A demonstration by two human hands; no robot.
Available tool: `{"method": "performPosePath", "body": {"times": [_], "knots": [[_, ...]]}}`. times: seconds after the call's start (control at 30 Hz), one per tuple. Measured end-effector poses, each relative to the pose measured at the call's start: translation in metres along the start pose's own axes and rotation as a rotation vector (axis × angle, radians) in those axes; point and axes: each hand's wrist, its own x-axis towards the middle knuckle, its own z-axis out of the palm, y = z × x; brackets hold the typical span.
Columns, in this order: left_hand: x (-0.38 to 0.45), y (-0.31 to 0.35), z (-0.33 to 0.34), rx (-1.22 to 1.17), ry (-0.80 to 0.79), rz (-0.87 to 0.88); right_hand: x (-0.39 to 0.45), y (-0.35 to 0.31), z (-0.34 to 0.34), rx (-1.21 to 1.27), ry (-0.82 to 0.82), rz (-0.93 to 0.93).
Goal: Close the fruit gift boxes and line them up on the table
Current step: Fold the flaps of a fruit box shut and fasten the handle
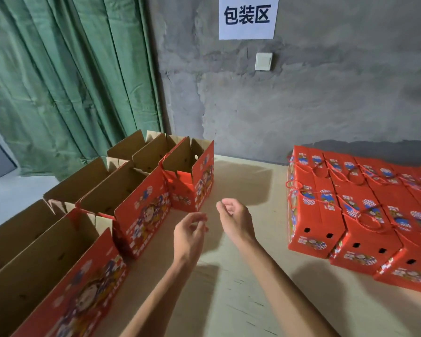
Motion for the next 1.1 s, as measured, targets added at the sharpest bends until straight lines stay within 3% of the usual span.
{"method": "performPosePath", "body": {"times": [0.23,0.53,0.7,0.83,0.9,1.1], "knots": [[0.114,-0.033,-0.04,0.1,-0.104,0.1,0.047,-0.018,0.078,-0.031,0.062,0.047],[0.228,-0.049,-0.021,0.213,-0.253,0.166,0.122,-0.028,0.127,-0.088,0.07,0.018],[0.294,-0.052,0.009,0.543,-0.243,0.293,0.161,-0.035,0.14,-0.159,0.099,0.021],[0.331,-0.064,0.035,0.862,-0.392,0.074,0.169,-0.026,0.144,-0.188,0.114,0.033],[0.339,-0.064,0.045,0.963,-0.397,0.074,0.172,-0.022,0.142,-0.193,0.108,0.045],[0.35,-0.069,0.051,0.967,-0.377,0.077,0.165,-0.013,0.134,-0.242,0.133,-0.01]]}}
